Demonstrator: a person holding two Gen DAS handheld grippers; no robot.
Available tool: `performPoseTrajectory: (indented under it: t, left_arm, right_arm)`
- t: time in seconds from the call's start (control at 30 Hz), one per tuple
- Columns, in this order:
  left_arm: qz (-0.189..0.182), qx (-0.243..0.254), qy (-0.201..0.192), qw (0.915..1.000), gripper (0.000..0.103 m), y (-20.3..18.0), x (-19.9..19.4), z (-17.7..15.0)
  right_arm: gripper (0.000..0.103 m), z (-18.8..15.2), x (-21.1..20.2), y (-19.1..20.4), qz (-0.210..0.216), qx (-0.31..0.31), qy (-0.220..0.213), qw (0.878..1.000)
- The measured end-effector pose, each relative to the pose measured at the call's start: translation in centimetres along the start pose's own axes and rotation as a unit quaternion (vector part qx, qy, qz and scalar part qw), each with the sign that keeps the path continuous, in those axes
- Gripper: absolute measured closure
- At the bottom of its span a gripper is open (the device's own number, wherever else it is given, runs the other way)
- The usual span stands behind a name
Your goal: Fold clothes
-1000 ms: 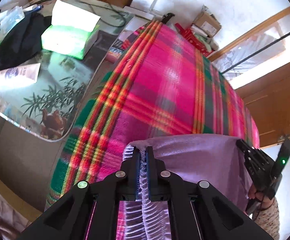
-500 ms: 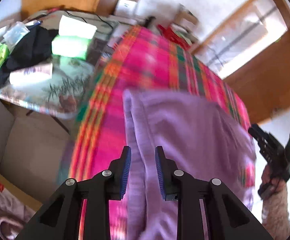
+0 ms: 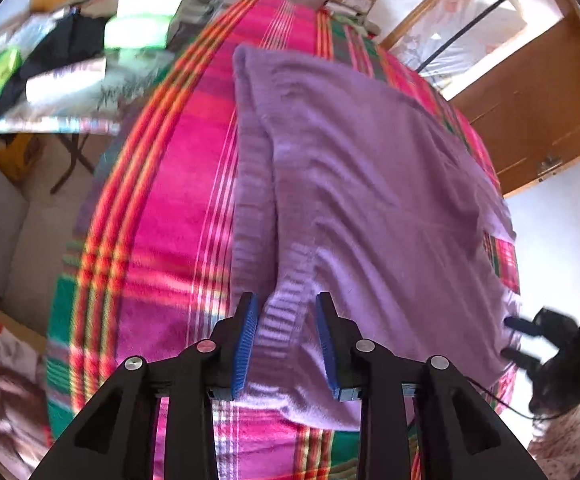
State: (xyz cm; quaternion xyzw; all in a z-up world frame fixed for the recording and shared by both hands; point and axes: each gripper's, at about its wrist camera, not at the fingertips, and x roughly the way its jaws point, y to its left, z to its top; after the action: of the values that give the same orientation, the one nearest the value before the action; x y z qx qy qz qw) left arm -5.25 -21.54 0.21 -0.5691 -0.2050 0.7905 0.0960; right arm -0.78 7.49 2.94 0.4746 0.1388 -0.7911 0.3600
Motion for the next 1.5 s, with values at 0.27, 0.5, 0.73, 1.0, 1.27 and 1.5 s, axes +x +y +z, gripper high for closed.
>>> performPoseTrajectory:
  t: [0.27, 0.5, 0.73, 1.0, 1.27, 1.5]
  left_arm:
    - [-0.003, 0.002, -0.004, 1.0000, 0.071, 0.3, -1.0, -2.1]
    - [-0.022, -0.024, -0.021, 0.9993, 0.071, 0.6, -0.9, -2.8]
    - [-0.027, -0.029, -0.033, 0.9987, 0.075, 0.7, -0.9, -3.5]
    - [-0.035, -0.041, -0.057, 0.9969, 0.098, 2.2, -1.3, -3.6]
    - [-0.085, -0.050, -0.074, 0.9923, 0.098, 2.9, -1.8, -3.8]
    - [-0.085, -0.039, -0.057, 0.9940, 0.078, 2.3, -0.6, -3.2]
  right_arm:
    - [0.069, -3.6, -8.7, -1.4, -0.020, 0.072, -0.033, 0.997]
    - [0.060, -4.1, -5.9, 0.3, -0.039, 0.077, -0.025, 0.996]
    - [0.060, -1.3, 3.8, 7.0, -0.039, -0.013, -0.024, 0.999]
    - [0.060, -0.5, 8.4, 13.3, -0.126, -0.134, -0.042, 0.982]
    - [0.073, -0.1, 8.2, 12.4, -0.126, -0.094, -0.044, 0.987]
    - [0.079, -0.3, 8.4, 13.0, -0.126, -0.094, -0.049, 0.986]
